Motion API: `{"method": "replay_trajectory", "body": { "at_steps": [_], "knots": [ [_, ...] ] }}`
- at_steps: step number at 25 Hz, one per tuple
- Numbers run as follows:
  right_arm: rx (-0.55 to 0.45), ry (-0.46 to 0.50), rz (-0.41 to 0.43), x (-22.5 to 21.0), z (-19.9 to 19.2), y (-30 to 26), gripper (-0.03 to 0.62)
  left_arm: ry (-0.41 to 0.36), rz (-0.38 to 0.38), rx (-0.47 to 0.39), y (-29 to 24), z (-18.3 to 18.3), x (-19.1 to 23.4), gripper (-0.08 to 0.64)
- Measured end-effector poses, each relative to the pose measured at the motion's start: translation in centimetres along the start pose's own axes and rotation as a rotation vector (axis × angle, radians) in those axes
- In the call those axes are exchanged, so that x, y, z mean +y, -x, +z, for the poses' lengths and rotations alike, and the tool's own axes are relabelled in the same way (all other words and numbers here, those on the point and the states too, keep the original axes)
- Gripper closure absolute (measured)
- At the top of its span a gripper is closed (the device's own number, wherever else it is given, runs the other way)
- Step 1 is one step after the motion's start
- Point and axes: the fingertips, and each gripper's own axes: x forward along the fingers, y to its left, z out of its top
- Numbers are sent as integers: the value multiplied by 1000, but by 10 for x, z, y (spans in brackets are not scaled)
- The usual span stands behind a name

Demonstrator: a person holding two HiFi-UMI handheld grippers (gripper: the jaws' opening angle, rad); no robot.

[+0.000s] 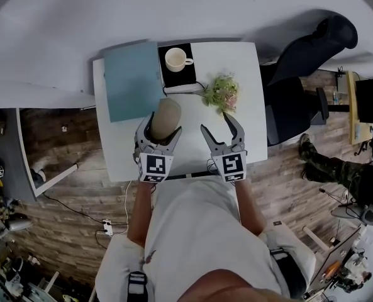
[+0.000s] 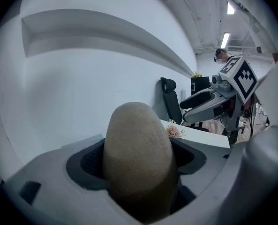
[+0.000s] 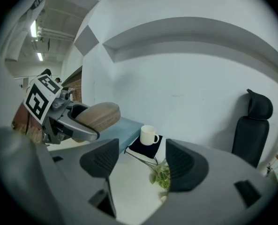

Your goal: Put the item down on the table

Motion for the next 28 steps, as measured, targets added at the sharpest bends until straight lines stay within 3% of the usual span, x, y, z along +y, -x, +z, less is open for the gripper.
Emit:
{"method": "replay_trajectory", "body": {
  "at_steps": [28],
  "knots": [
    [206, -21, 109, 26, -89, -30, 288, 19, -180, 205, -52, -88, -45, 150]
  ]
}}
